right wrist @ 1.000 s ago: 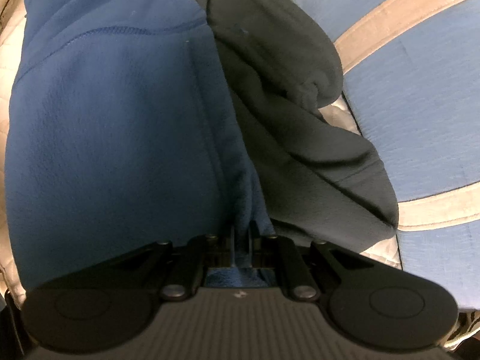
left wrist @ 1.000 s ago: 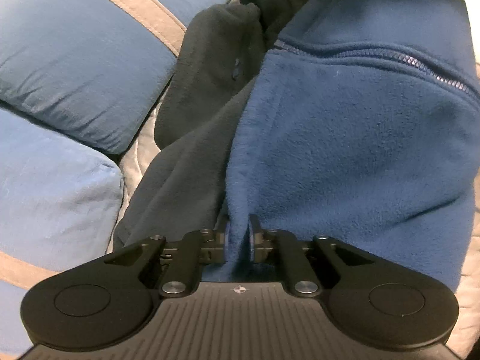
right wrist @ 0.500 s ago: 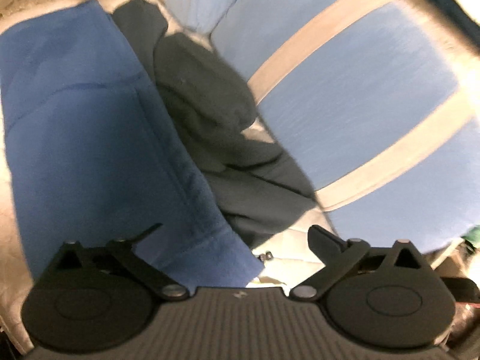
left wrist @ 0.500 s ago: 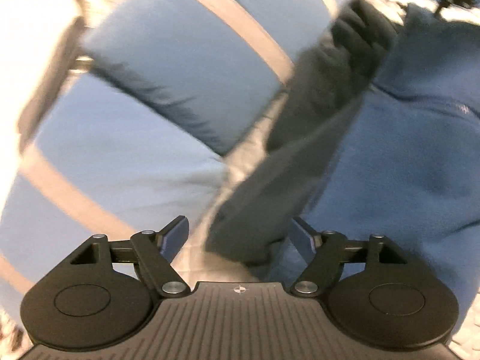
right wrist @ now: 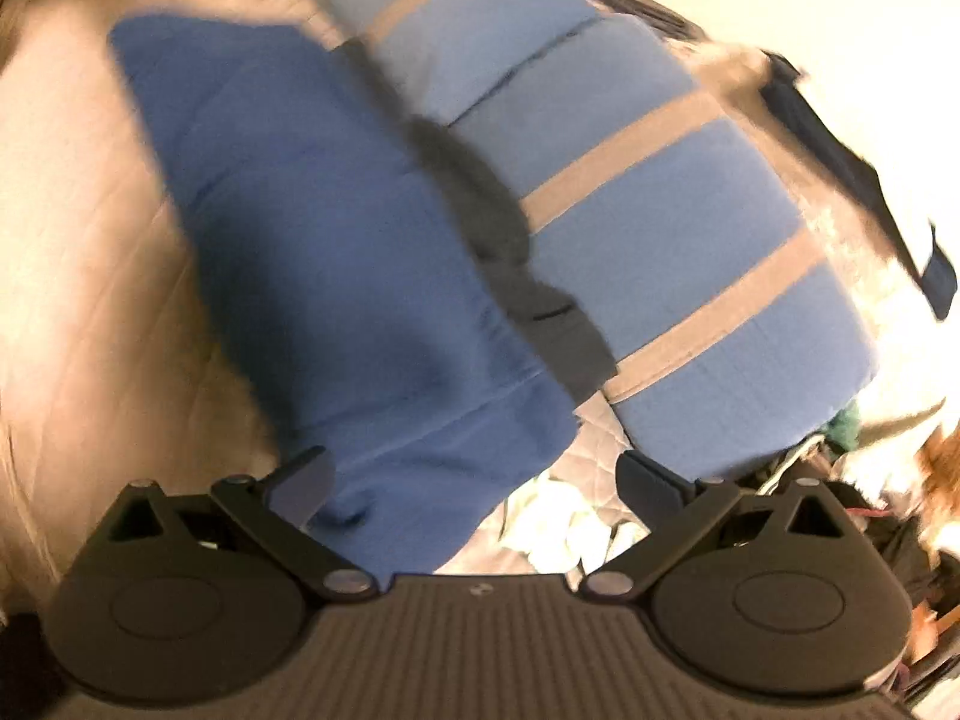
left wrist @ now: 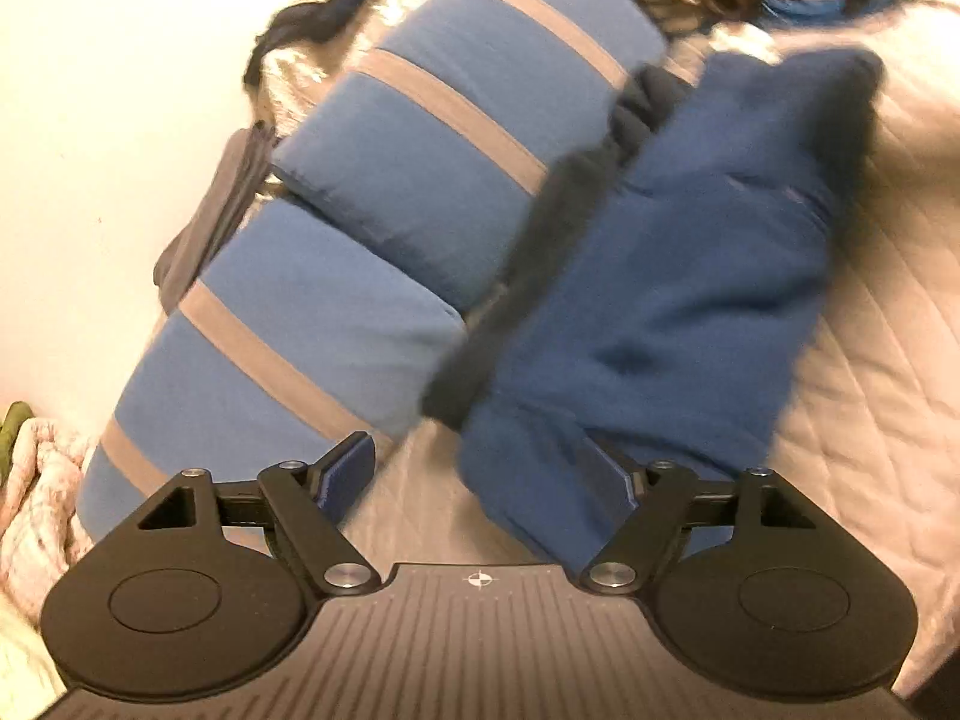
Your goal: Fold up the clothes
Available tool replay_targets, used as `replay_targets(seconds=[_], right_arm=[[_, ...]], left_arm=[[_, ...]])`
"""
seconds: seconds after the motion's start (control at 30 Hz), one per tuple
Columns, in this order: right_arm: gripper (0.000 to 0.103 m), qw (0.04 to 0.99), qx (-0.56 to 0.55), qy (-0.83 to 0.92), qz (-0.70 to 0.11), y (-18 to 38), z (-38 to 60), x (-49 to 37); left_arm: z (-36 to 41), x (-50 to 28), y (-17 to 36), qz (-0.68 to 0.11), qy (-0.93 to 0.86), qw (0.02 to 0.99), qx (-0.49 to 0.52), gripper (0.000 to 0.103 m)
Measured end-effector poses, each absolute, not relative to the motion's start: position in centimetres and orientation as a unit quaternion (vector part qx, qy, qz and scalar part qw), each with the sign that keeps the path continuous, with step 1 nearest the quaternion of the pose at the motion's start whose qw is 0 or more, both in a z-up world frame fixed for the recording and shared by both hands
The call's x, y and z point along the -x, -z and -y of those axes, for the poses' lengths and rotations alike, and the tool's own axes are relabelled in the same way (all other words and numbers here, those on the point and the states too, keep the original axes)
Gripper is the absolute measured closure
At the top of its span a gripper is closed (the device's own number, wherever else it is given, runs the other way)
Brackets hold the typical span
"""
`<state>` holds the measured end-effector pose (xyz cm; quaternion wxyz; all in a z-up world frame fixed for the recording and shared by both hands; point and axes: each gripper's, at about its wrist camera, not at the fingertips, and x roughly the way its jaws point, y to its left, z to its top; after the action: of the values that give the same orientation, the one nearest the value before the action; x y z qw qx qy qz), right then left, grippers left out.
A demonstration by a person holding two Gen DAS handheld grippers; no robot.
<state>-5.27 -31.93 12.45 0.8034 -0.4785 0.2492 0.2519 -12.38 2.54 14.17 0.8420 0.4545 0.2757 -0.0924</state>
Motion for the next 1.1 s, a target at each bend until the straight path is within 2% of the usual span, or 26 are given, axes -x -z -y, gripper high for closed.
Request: replay_targets(seconds=[0.17,0.43,0.47,0.5,0.57,0.6,0.63,0.7,0.9,1.1], right_arm=[[0.000,0.763,0.557,-0.222,-0.239,-6.9,29.8,7.4],[0.002,0.712,0.657,-0.139,-0.207,0.1,27.8,5.2],[0.007,0.709,0.662,-0.133,-0.205,0.5,27.8,5.0],[0.029,0.706,0.665,-0.127,-0.206,0.8,27.8,4.7],[0.055,0.704,0.667,-0.122,-0.212,0.9,28.1,4.2],[0.073,0.707,0.662,-0.131,-0.214,0.7,28.3,4.1],[0.075,0.706,0.663,-0.138,-0.207,0.5,28.6,4.3],[0.079,0.697,0.677,-0.152,-0.180,0.3,29.5,4.6],[0.082,0.674,0.701,-0.185,-0.141,-0.3,31.5,5.7],[0.083,0.663,0.701,-0.217,-0.152,-2.2,32.0,8.7]], left_arm=[[-1.0,15.6,-7.9,-0.297,0.136,0.800,-0.504,0.027],[1.7,14.2,-1.2,-0.313,0.064,0.764,-0.560,0.027],[1.9,13.6,-0.5,-0.315,0.052,0.756,-0.571,0.027],[2.0,13.0,0.2,-0.317,0.041,0.748,-0.582,0.027],[2.3,11.9,1.6,-0.321,0.018,0.731,-0.602,0.030],[2.2,11.6,1.6,-0.318,0.012,0.733,-0.602,0.058],[2.2,11.3,1.7,-0.315,0.006,0.734,-0.602,0.073],[1.8,11.1,1.2,-0.311,0.013,0.733,-0.605,0.086],[-0.5,11.5,0.0,-0.275,0.031,0.720,-0.636,0.089],[-1.2,12.6,-1.8,-0.259,0.043,0.716,-0.647,0.090]])
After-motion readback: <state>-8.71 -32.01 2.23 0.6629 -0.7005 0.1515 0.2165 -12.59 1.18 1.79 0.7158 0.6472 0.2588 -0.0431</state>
